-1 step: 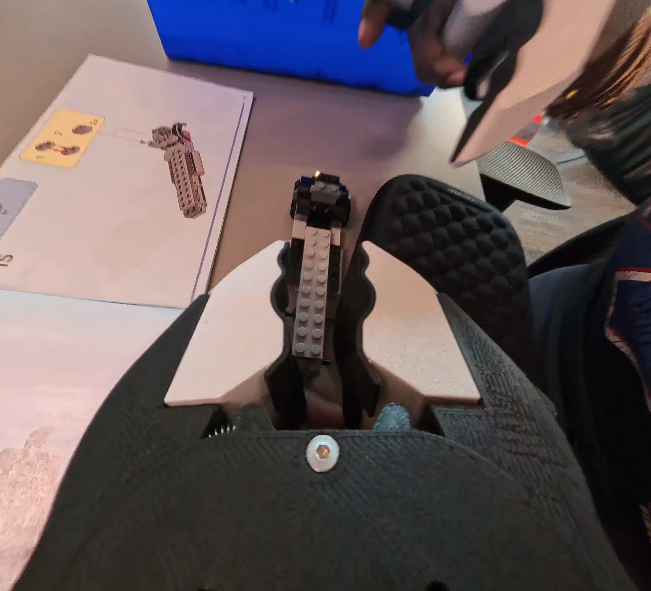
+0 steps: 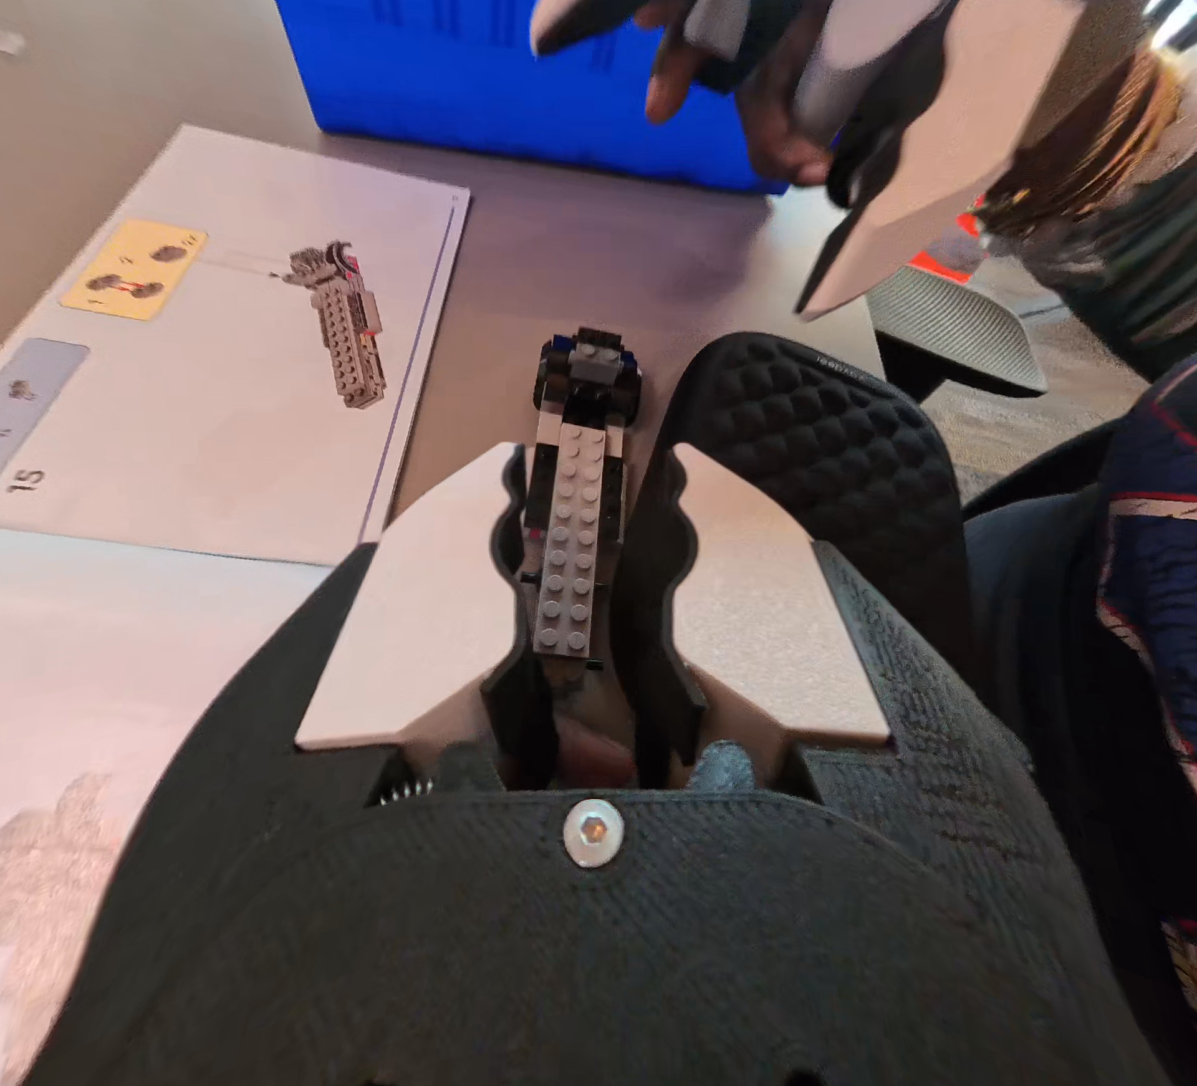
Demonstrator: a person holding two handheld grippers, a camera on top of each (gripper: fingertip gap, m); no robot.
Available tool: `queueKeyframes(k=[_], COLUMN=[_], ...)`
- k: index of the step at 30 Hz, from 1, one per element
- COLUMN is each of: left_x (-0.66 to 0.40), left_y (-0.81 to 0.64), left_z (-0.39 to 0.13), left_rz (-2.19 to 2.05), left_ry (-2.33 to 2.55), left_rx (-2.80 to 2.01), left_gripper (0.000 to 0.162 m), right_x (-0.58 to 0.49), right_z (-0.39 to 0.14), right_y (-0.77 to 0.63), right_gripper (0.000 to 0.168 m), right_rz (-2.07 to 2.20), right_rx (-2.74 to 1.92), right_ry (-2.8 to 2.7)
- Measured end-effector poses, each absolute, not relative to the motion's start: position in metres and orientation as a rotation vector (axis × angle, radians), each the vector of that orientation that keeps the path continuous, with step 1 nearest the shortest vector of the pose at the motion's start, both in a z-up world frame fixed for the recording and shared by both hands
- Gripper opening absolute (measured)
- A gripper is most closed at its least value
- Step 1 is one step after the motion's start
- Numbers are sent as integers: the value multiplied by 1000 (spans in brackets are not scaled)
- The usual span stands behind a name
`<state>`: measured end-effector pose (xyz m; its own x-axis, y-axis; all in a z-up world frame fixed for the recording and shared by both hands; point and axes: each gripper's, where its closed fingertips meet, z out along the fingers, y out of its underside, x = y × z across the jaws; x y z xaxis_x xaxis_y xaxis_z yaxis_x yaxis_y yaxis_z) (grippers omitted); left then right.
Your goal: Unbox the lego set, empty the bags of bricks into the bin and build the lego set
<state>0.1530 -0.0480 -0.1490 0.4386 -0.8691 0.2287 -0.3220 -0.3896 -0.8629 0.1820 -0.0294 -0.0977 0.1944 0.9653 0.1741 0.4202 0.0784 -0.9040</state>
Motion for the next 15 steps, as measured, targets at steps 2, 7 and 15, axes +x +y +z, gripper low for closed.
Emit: queueKeyframes(k=[2, 7, 15], left_x=[146, 129, 103], left_y=[-48, -49, -35], left_z=[-145, -151, -160], left_rz=[-862, -761, -582], left_ry=[973, 978, 961], left_rx=[-1911, -1971, -2049], left_gripper=[50, 60, 58], right_x=[183, 181, 202], right_z=[-105, -123, -151], right_y=[-31, -25, 19], right_gripper=[86, 100, 94], right_rz=[774, 810, 708], right_rx=[-1527, -1601, -1917], right_ry=[-1370, -1353, -1081])
